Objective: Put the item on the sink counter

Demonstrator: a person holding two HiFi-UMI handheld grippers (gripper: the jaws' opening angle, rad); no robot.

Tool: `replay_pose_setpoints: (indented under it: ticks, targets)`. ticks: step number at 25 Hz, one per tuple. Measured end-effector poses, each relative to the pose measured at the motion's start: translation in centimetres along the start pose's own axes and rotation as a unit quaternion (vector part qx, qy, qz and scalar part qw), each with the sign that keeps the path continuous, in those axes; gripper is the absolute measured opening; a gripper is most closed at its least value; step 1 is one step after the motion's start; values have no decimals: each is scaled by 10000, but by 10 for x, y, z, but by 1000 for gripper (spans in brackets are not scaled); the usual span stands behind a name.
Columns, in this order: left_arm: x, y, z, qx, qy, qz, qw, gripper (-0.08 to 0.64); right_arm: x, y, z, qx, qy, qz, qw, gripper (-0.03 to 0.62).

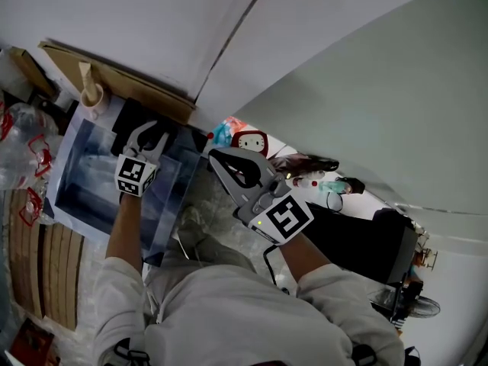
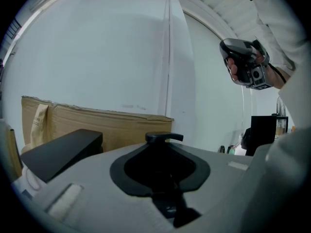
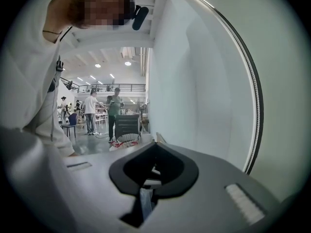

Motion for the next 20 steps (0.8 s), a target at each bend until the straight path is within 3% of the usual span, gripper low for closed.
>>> replay_pose_setpoints:
  ticks: [20]
  targets:
    - [-7, 19, -32, -6, -130, 175, 9998, 80, 10, 13, -12, -183, 77, 134, 9997, 5]
Point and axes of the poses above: the fingertips, and each gripper's own axes: y forward along the fingers, x to its right, z out of its top, the point moved 5 cm from there along -y, backward along the fingers, and after that the axes turned 9 degrees about -x, right-handed, at the moved point
